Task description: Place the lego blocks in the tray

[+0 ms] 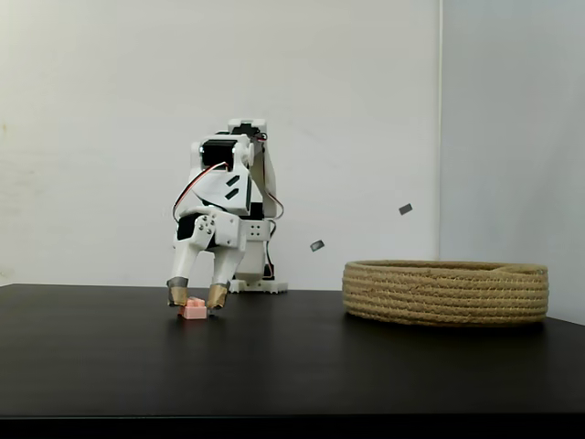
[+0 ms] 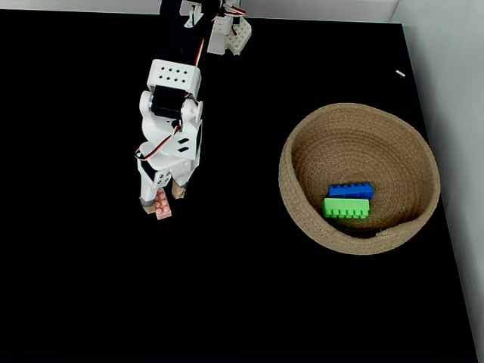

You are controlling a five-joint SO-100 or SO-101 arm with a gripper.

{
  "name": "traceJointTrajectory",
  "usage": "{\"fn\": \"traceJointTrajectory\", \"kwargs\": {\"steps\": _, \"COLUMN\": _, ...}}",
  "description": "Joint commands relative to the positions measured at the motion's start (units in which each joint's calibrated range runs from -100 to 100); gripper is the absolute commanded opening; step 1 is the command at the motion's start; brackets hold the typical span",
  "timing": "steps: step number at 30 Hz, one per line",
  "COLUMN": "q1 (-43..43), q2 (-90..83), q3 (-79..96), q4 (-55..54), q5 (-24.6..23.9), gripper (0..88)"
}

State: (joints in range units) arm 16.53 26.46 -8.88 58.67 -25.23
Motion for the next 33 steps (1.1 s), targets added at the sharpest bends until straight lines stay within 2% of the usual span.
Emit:
{"fn": "traceJointTrajectory", "kwargs": {"steps": 1, "q1": 0.95, "q2": -1.1, "q3": -2.29, "q4": -0.48, "q5": 0.1, "gripper": 10.2}}
{"fn": "traceJointTrajectory", "kwargs": {"steps": 4, "q1": 0.95, "q2": -1.18, "q3": -2.29, "q4": -0.65, "q5": 0.59, "gripper": 7.0}}
{"fn": "traceJointTrajectory", "kwargs": {"steps": 6, "q1": 0.86, "q2": -1.36, "q3": -2.2, "q4": -0.65, "q5": 0.63, "gripper": 0.2}}
{"fn": "traceJointTrajectory", "kwargs": {"steps": 12, "q1": 1.19, "q2": -4.11, "q3": -0.37, "q4": 0.35, "q5": 0.68, "gripper": 0.0}}
{"fn": "traceJointTrajectory", "kwargs": {"steps": 19, "q1": -0.04, "q2": -13.05, "q3": -4.48, "q4": 17.84, "q5": 0.39, "gripper": 0.0}}
{"fn": "traceJointTrajectory", "kwargs": {"steps": 24, "q1": -5.15, "q2": -24.57, "q3": -4.75, "q4": 28.67, "q5": 0.1, "gripper": 0.0}}
{"fn": "traceJointTrajectory", "kwargs": {"steps": 29, "q1": -13.23, "q2": -41.85, "q3": 8.84, "q4": 30.09, "q5": -1.27, "gripper": 0.0}}
{"fn": "traceJointTrajectory", "kwargs": {"steps": 33, "q1": -21.15, "q2": -47.96, "q3": 9.2, "q4": 31.34, "q5": -4.44, "gripper": 0.0}}
